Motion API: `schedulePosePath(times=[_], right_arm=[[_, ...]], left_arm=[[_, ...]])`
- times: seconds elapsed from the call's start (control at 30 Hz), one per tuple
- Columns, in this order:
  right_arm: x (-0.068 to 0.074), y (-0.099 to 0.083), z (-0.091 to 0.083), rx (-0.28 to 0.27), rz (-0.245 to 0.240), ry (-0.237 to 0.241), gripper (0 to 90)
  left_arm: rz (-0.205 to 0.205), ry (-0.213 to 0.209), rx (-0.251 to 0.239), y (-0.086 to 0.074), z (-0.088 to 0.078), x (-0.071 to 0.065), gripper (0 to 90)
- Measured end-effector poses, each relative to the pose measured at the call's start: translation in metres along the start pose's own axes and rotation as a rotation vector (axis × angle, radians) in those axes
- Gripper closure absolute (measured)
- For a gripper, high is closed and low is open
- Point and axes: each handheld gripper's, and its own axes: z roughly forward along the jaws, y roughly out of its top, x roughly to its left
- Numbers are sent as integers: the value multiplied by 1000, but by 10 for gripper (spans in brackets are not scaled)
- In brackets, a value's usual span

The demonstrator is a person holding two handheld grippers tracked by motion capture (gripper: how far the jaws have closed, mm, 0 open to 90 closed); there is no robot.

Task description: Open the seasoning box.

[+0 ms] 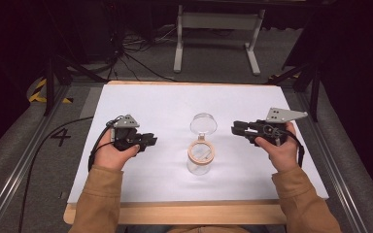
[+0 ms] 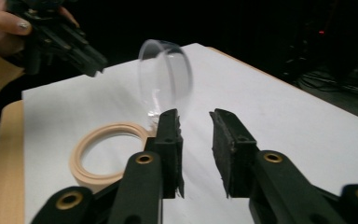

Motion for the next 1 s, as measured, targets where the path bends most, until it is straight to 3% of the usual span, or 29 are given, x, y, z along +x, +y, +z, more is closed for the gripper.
schedulePosePath(times=[0.13, 0.17, 0.2, 0.3, 0.47, 0.8, 1.0], right_arm=[[-9, -3, -13, 5, 18, -42, 663], [-14, -6, -20, 26, 19, -90, 634], [-14, -6, -20, 26, 19, -90, 634], [-22, -15, -27, 87, 22, -163, 599], [-35, -30, -28, 167, 56, -216, 567], [-60, -62, -24, 249, 152, -252, 517], [-70, -78, -18, 296, 177, -257, 511]], left_arm=[[-24, 28, 9, 0, 0, 5, 717], [-32, 29, 13, 0, 1, 7, 711], [-37, 26, 18, 0, 2, 8, 711], [-40, 34, 35, 0, 6, 11, 705], [-64, 59, 68, -1, 12, 18, 684], [-97, 58, 110, -11, 27, 31, 651], [-114, 64, 139, -19, 37, 39, 635]])
